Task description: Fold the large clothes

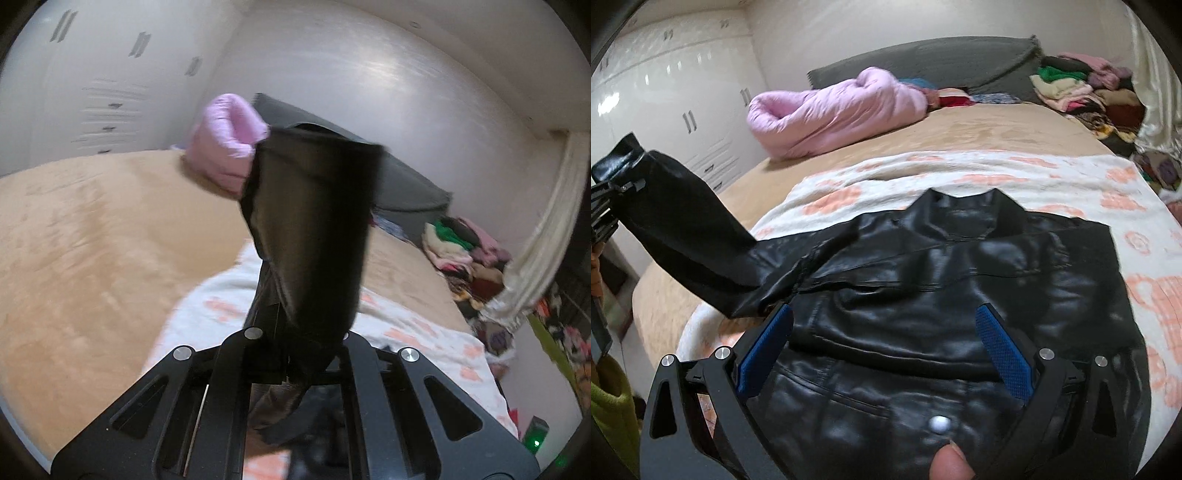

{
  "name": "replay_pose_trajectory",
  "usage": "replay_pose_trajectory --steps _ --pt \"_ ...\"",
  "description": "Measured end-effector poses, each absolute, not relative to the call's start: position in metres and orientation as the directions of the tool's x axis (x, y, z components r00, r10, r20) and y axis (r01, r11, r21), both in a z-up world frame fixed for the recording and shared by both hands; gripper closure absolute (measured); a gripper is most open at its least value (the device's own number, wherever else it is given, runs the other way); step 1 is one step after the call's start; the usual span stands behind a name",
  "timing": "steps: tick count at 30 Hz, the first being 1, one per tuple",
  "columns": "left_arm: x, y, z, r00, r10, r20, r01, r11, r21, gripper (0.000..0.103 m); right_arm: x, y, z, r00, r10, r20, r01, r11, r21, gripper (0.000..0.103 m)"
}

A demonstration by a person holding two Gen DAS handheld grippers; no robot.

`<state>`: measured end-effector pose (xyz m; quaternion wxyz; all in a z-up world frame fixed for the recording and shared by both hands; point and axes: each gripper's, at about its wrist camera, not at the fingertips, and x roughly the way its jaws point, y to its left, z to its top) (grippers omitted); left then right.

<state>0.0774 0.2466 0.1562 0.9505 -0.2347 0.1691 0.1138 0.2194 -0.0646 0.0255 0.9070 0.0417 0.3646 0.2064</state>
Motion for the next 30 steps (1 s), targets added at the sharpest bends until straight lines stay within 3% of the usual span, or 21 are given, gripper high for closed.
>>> replay_pose_trajectory --steps 17,30 --pt "0.156 0.051 0.166 0.893 -0.185 -0.41 0.063 0.954 -0.294 0.103 0.202 -0.216 0.036 0.756 0.336 -0.561 -0.15 0.924 0.351 0.005" --pt "0.194 -0.037 0.091 0.776 -0.3 -0.555 0.184 0.949 -0.256 0.103 0.189 -0.31 0.024 0.802 0.212 -0.559 0.045 0.911 0.41 0.004"
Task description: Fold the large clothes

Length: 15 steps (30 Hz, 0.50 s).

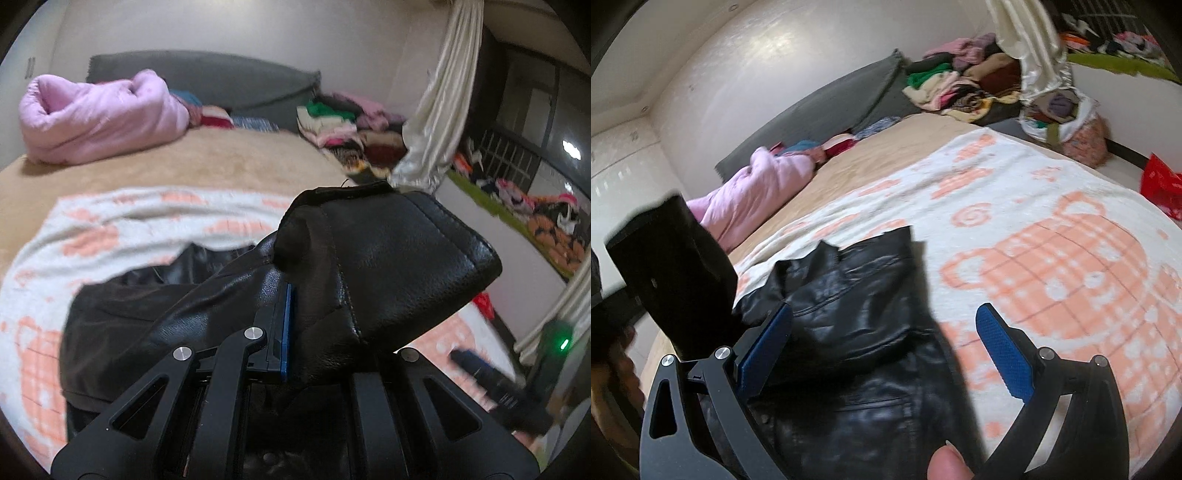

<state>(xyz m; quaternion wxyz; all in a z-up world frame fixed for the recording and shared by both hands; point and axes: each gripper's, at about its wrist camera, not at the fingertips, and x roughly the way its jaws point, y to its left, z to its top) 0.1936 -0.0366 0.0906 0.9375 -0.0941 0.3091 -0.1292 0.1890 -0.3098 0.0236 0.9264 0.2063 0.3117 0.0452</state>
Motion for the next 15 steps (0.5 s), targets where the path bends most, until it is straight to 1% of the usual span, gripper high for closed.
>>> replay_pose_trajectory --steps 6,7,8,9,10,12,14,15 --pt "0.2 -0.065 0.04 0.705 -0.295 -0.645 0.213 0.955 -0.205 0.1 0.189 -0.326 0.018 0.802 0.191 -0.566 0.08 0.905 0.419 0.004" --pt "0.201 -0.068 0.033 0.694 -0.291 -0.658 0.216 0.957 -0.195 0.095 0.189 -0.326 0.017 0.801 0.191 -0.568 0.08 0.905 0.418 0.004" --pt "0.203 -0.071 0.025 0.683 -0.28 -0.675 0.214 0.96 -0.182 0.086 0.19 -0.326 0.016 0.799 0.19 -0.57 0.082 0.906 0.416 0.004" --pt "0.204 -0.073 0.016 0.668 -0.272 -0.693 0.214 0.962 -0.172 0.065 0.19 -0.326 0.016 0.798 0.189 -0.572 0.083 0.906 0.415 0.004" --pt "0.204 -0.075 0.01 0.661 -0.264 -0.702 0.212 0.964 -0.163 0.06 0.191 -0.325 0.015 0.797 0.19 -0.574 0.083 0.906 0.414 0.004" --pt "0.205 -0.079 -0.003 0.642 -0.256 -0.723 0.225 0.964 -0.141 0.059 0.193 -0.324 0.014 0.792 0.191 -0.58 0.082 0.908 0.41 0.004" --pt "0.203 -0.085 -0.016 0.612 -0.238 -0.754 0.249 0.963 -0.102 0.054 0.194 -0.322 0.013 0.787 0.192 -0.587 0.081 0.91 0.406 0.004" --pt "0.2 -0.087 -0.019 0.607 -0.234 -0.759 0.258 0.962 -0.091 0.047 0.195 -0.321 0.012 0.783 0.192 -0.591 0.084 0.91 0.407 0.004"
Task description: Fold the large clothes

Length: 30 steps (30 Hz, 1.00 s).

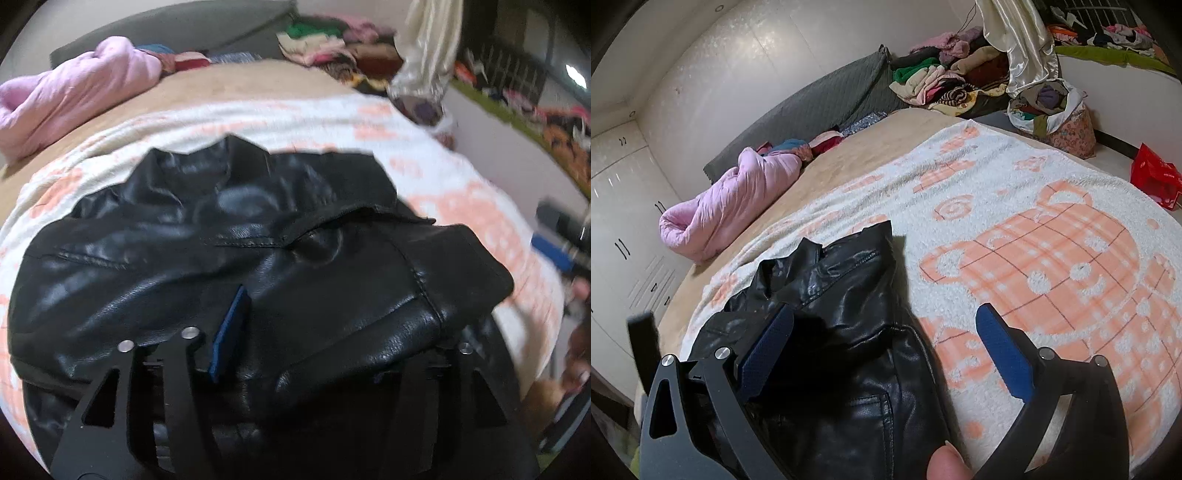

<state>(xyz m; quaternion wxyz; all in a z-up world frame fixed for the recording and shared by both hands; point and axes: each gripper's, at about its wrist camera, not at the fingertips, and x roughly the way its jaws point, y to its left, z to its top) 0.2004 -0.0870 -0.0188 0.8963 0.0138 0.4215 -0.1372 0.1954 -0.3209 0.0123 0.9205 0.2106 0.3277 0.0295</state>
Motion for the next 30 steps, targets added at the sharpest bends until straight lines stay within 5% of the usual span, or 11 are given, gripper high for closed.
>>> replay_pose_trajectory --steps 1,6,14,22,27,30 --pt "0.197 -0.088 -0.023 0.601 -0.227 -0.766 0.27 0.96 -0.073 0.036 0.197 -0.32 0.012 0.78 0.194 -0.595 0.085 0.909 0.408 0.004" --pt "0.185 -0.089 -0.033 0.579 -0.231 -0.782 0.309 0.95 -0.052 0.016 0.203 -0.309 0.006 0.753 0.218 -0.621 0.07 0.912 0.404 0.004" --pt "0.155 -0.057 -0.019 0.568 -0.313 -0.761 0.325 0.935 -0.142 0.01 0.225 -0.268 -0.005 0.651 0.365 -0.666 -0.022 0.886 0.464 0.006" --pt "0.145 0.026 0.006 0.652 -0.244 -0.718 0.146 0.969 -0.197 0.01 0.255 -0.229 -0.028 0.548 0.417 -0.726 0.007 0.865 0.502 0.033" --pt "0.142 0.082 0.013 0.691 -0.15 -0.707 -0.004 0.977 -0.211 0.01 0.264 -0.21 -0.025 0.579 0.396 -0.713 -0.045 0.888 0.457 0.085" --pt "0.14 0.107 0.019 0.711 -0.082 -0.698 -0.085 0.976 -0.201 0.01 0.261 -0.188 0.007 0.655 0.366 -0.661 -0.176 0.925 0.338 0.089"
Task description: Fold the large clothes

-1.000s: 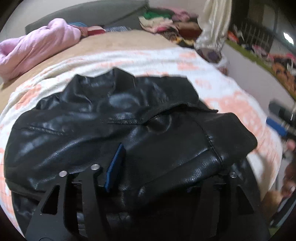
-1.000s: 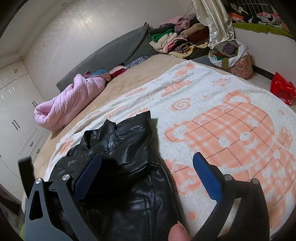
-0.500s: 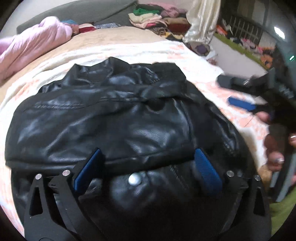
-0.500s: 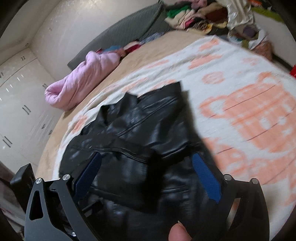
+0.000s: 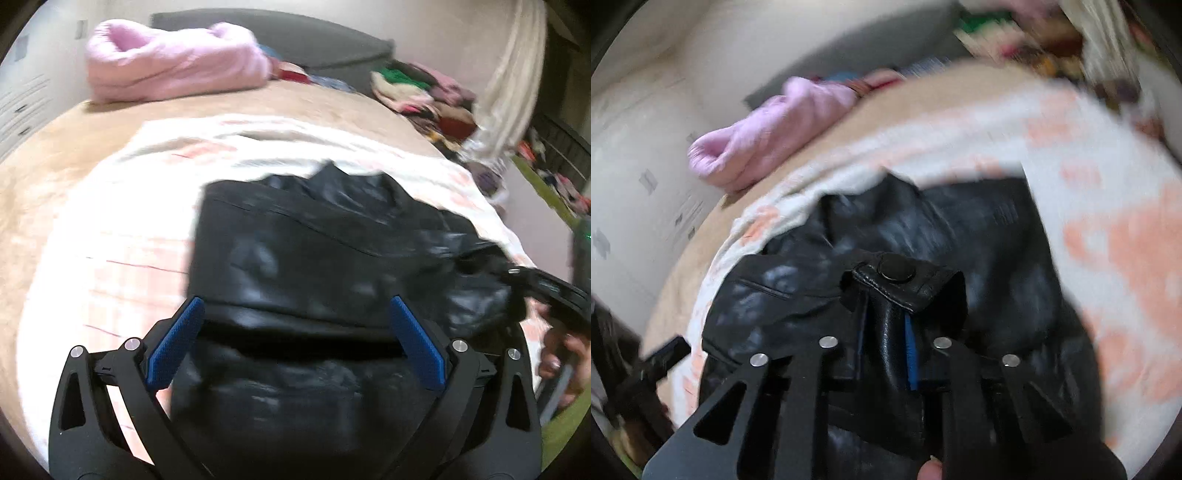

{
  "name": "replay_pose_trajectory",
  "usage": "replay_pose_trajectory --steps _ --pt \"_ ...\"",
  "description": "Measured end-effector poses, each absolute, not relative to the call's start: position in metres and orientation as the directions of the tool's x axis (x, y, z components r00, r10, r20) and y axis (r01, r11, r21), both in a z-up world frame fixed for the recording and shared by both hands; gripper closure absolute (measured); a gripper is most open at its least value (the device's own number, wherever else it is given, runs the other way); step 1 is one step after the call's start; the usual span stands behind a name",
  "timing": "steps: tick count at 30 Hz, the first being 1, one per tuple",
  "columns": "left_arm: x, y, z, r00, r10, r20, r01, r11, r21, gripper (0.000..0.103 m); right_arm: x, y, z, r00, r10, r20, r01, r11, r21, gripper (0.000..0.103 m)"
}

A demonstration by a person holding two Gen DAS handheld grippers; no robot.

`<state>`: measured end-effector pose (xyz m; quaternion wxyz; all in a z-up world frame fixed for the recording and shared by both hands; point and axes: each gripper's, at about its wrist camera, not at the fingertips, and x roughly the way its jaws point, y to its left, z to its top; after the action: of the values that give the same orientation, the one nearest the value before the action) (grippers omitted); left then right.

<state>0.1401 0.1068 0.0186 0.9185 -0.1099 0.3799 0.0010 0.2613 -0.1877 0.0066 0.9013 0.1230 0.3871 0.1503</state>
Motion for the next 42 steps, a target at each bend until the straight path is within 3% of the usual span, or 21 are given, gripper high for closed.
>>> replay_pose_trajectory --steps 6,18,25,31,34,36,39,42 --pt "0.153 0.132 0.038 0.737 -0.041 -0.674 -0.16 0.959 -0.233 0.01 0.268 -0.176 0.063 0.744 0.346 -0.571 -0.313 0.936 0.16 0.09" --pt "0.217 0.124 0.021 0.683 -0.081 -0.726 -0.171 0.949 -0.266 0.01 0.283 -0.203 0.029 0.713 0.279 -0.643 -0.283 0.954 0.101 0.09" --pt "0.235 0.115 -0.004 0.629 -0.112 -0.77 -0.155 0.952 -0.265 0.044 0.282 -0.211 0.019 0.709 0.257 -0.657 -0.262 0.961 0.092 0.09" --pt "0.236 0.112 -0.023 0.591 -0.11 -0.799 -0.146 0.96 -0.24 0.047 0.287 -0.21 0.015 0.701 0.243 -0.67 -0.255 0.963 0.083 0.088" --pt "0.238 0.112 -0.03 0.58 -0.113 -0.807 -0.14 0.962 -0.236 0.047 0.29 -0.209 0.012 0.698 0.219 -0.682 -0.237 0.969 0.069 0.075" --pt "0.239 0.113 -0.034 0.576 -0.12 -0.809 -0.141 0.96 -0.242 0.047 0.289 -0.213 0.011 0.697 0.188 -0.692 -0.206 0.977 0.057 0.056" --pt "0.239 0.112 -0.038 0.574 -0.116 -0.81 -0.136 0.963 -0.235 0.047 0.284 -0.226 0.015 0.709 0.198 -0.677 -0.171 0.979 0.108 0.049" --pt "0.239 0.11 -0.04 0.574 -0.112 -0.811 -0.133 0.965 -0.227 0.047 0.281 -0.234 0.021 0.735 0.188 -0.651 -0.131 0.982 0.136 0.05"
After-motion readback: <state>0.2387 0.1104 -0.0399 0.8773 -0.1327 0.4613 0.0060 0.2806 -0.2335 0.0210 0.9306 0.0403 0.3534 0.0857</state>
